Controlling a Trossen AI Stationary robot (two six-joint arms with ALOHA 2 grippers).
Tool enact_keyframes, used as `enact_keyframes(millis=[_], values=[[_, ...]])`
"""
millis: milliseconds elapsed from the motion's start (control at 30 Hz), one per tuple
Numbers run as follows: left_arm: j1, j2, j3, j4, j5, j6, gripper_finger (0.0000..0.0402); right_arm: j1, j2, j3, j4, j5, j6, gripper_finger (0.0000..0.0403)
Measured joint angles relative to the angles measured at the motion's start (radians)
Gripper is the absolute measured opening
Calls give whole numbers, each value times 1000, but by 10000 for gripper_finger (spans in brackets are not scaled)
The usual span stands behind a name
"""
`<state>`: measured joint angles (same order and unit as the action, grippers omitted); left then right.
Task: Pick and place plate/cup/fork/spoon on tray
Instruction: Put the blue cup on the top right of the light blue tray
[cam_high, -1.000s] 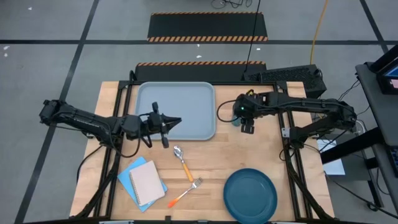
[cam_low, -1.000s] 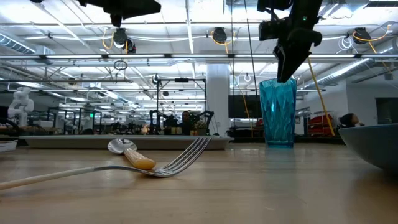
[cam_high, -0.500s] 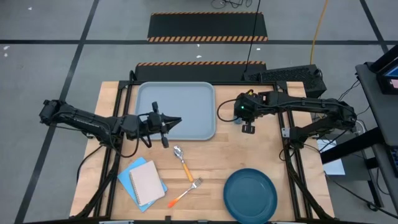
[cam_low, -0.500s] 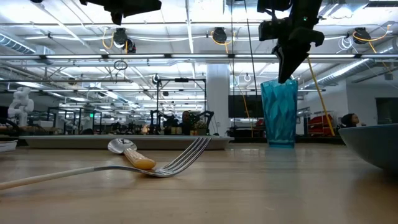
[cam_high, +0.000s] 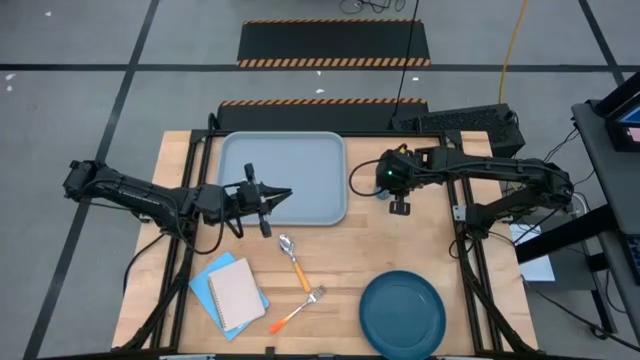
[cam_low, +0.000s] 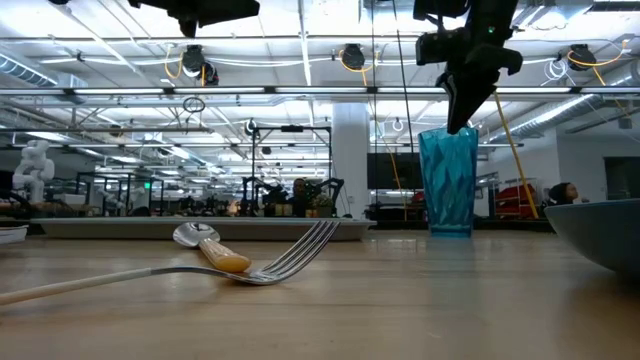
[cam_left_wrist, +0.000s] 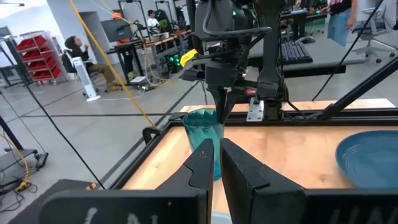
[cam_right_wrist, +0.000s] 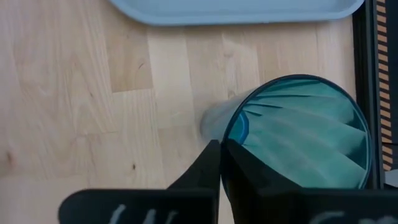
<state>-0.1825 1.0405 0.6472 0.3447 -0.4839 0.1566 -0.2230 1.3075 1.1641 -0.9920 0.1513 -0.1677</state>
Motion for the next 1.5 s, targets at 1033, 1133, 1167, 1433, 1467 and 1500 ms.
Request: enact_keyframes(millis=[1033, 1133, 1167, 1433, 1467, 1500], values=[[0, 0, 0, 76, -1, 25, 33, 0, 0, -82, 39, 4, -2, 97], [0, 0, 0, 76, -1, 30, 33, 0, 0, -113, 77, 3, 14, 64], [0, 0, 0, 76, -1, 38, 33, 0, -2, -119, 83, 4, 19, 49], [0, 0, 0, 76, -2, 66, 33, 4, -20, -129, 94, 2, 52, 11], [0, 0, 0, 76, -2, 70, 33, 10, -25, -129, 97, 3, 63, 8], [0, 0, 0, 76, -2, 71, 33, 17, -32, -129, 101, 5, 69, 6]])
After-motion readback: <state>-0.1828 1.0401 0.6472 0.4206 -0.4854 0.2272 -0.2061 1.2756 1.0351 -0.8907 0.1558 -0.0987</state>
